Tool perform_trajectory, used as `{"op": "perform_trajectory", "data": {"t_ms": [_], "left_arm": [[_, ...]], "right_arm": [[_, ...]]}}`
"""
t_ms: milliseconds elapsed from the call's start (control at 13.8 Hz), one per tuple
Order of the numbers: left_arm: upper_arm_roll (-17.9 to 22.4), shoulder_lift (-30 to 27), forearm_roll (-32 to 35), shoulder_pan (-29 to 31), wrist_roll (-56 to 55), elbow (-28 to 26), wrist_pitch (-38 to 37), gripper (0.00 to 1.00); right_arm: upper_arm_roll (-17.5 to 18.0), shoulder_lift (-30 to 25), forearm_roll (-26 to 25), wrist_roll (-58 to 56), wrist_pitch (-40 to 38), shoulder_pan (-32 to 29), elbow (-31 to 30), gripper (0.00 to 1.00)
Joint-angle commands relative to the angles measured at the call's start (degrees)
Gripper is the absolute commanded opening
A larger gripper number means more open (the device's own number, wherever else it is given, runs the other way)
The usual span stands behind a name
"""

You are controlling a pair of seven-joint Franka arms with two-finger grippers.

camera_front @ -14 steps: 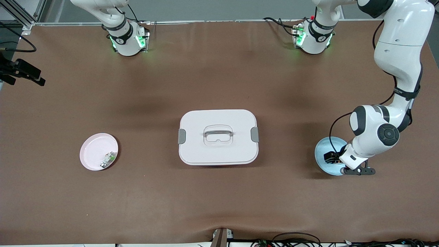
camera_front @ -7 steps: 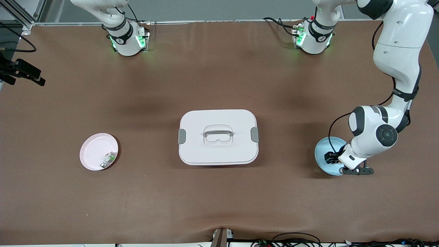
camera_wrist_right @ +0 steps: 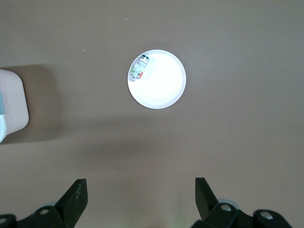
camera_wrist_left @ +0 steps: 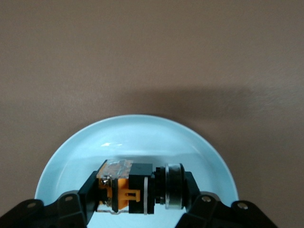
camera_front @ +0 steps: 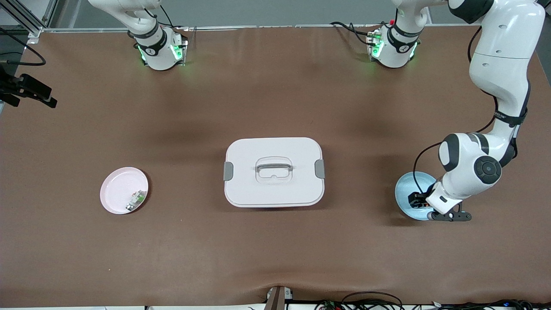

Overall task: Transfer orange switch to right arm and place
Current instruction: 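Lift the switch with the left gripper while the right gripper approaches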

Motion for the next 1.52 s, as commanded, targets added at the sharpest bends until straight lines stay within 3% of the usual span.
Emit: {"op": "perform_trajectory", "data": {"t_ms": [0, 580, 943, 1233, 1450], "left_arm": [[-2.05, -4.41, -0.46, 0.62, -0.84, -0.31, -3.71, 0.02], [-3.63, -10.66, -14.86, -0.08, -5.22, 6.45, -19.53, 0.02], [-10.74, -11.81, -17.17, 0.18, -23.83, 13.38, -27.88, 0.02], [-18.12, -11.72, -17.17, 0.01, -43.17, 16.56, -28.51, 0.02], [-22.6, -11.46, -17.08, -0.35, -54.07, 17.88, -28.42, 0.02]], "right_arm": [[0.72, 0.56, -0.41, -0.53, -0.88, -0.84, 1.11, 1.0], [0.81, 1.0, 0.12, -0.27, -0.71, -0.58, 1.11, 1.0], [0.99, 2.05, 1.17, -0.09, -0.36, 0.21, 1.29, 1.0], [1.08, 2.57, 4.25, 0.17, 0.17, 2.75, 1.37, 1.0], [1.08, 3.37, 11.69, 0.17, 0.78, 3.99, 1.29, 1.0]]}}
